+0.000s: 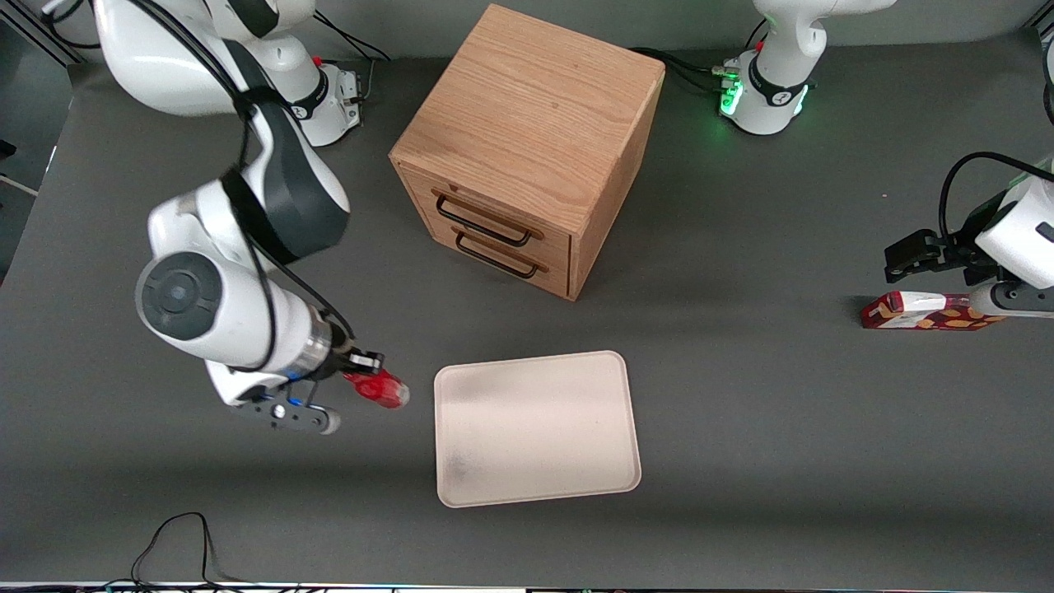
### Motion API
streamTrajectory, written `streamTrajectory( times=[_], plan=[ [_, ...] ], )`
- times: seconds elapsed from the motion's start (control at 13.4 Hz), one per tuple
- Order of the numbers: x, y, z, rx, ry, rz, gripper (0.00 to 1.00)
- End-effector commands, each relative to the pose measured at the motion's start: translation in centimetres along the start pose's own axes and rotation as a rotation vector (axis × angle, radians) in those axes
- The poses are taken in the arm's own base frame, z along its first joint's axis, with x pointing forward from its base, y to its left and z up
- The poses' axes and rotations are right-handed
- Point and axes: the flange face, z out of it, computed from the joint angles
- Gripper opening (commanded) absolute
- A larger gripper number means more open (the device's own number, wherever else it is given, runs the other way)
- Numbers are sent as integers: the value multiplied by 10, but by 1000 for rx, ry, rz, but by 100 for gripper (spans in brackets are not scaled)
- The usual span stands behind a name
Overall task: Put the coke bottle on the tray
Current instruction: 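Carry the bottle toward the cream tray and stand it upright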
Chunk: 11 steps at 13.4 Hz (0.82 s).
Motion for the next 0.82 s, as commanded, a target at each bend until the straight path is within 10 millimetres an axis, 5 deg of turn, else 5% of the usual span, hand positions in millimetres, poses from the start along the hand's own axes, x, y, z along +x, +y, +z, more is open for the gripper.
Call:
streamTrajectory(
  times=[0.0,0.74],
  plan=[
    [14,-23,14,74,69,58,0],
    [30,-59,90,133,204,65,0]
  ],
)
